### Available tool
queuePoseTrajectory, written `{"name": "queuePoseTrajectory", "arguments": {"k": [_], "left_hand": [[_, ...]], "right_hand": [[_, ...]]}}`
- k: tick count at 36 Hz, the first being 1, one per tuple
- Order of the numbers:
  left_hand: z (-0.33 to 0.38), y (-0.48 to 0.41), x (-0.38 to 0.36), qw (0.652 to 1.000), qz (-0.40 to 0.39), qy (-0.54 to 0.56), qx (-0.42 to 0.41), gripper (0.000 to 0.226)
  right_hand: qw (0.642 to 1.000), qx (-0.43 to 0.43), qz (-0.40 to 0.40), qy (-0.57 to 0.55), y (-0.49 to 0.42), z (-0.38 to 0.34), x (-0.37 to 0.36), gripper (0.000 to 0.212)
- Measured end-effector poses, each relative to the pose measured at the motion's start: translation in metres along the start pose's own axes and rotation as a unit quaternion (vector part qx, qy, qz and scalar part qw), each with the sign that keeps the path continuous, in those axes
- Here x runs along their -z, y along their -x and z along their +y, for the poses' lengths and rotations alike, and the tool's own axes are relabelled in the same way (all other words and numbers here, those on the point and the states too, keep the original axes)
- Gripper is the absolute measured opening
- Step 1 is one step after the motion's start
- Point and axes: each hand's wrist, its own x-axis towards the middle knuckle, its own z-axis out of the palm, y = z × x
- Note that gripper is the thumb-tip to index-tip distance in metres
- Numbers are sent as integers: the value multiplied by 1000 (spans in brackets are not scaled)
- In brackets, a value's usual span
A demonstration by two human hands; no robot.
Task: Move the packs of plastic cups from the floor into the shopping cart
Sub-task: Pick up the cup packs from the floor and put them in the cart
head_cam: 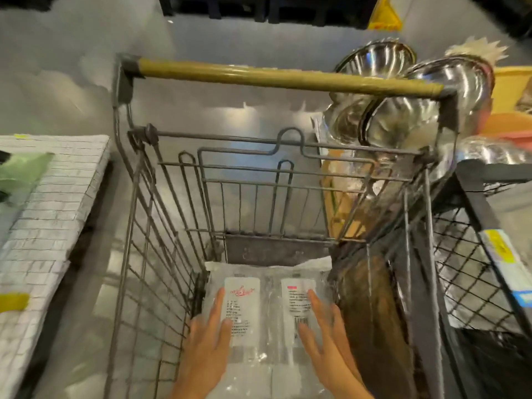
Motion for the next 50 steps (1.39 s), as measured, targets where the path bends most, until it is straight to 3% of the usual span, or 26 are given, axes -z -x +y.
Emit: {"name": "queuePoseTrajectory", "arguments": {"k": [9, 19, 22, 30, 34, 38, 44, 50], "left_hand": [[12, -5, -7, 1000, 13, -20, 18, 48], [20, 0, 13, 996, -64, -52, 15, 54], [39, 11, 39, 996, -51, -78, 10, 54], [127, 68, 138, 986, 13, -133, -105, 37], [168, 127, 189, 975, 59, -159, -146, 44], [189, 201, 220, 962, 94, -194, -167, 31], [182, 313, 250, 949, 163, -234, -130, 40], [172, 407, 279, 934, 225, -258, -104, 34]], "right_hand": [[999, -9, -8, 47, -6, -1, 3, 61], [988, -27, -28, 150, 7, -23, 19, 66], [984, -15, -10, 176, 21, -46, 36, 66], [941, 128, 10, 313, 81, -146, 122, 56], [910, 202, 32, 360, 130, -191, 157, 47], [880, 262, 40, 395, 183, -217, 181, 38], [851, 324, 49, 411, 265, -237, 190, 33], [834, 367, 32, 410, 341, -266, 189, 36]]}}
